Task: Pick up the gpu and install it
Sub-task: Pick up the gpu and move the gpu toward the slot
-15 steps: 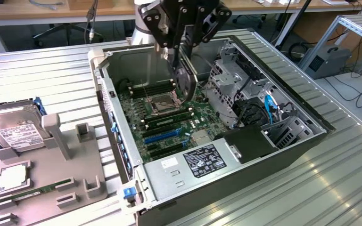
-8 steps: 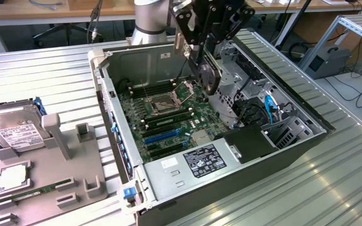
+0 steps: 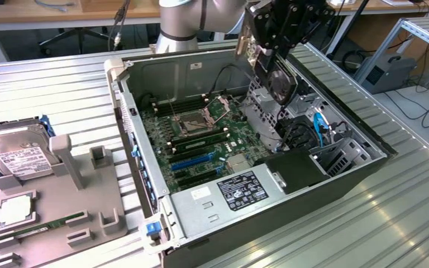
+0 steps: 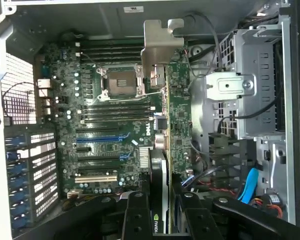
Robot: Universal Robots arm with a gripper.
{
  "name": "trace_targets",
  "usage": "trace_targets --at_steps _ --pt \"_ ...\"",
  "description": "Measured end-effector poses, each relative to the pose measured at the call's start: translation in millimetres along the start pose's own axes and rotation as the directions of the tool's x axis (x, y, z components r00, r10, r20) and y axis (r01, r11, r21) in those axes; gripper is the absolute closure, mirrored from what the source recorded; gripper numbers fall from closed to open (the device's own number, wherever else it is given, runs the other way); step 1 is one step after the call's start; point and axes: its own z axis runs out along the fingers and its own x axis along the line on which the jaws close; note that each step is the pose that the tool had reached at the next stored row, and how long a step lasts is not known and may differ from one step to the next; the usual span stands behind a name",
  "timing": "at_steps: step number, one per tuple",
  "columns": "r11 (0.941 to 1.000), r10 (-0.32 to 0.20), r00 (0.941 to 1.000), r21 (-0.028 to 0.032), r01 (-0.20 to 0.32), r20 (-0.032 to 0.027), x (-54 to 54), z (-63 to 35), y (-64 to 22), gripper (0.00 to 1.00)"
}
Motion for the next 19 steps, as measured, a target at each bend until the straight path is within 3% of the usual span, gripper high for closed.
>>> trace_targets --at_steps 3,5,9,19 --pt "1.0000 0.000 1.0000 0.0001 0.000 0.0000 -15.2 0.5 0.8 0.73" --pt "1.0000 0.000 1.0000 0.0001 0.000 0.0000 -18.7 0.7 1.1 0.73" --pt "1.0000 0.000 1.0000 -0.0001 0.000 0.0000 -19.1 1.4 1.1 0.73" --pt "1.0000 0.000 1.0000 0.0000 0.000 0.0000 -18.4 21.6 0.1 0.73"
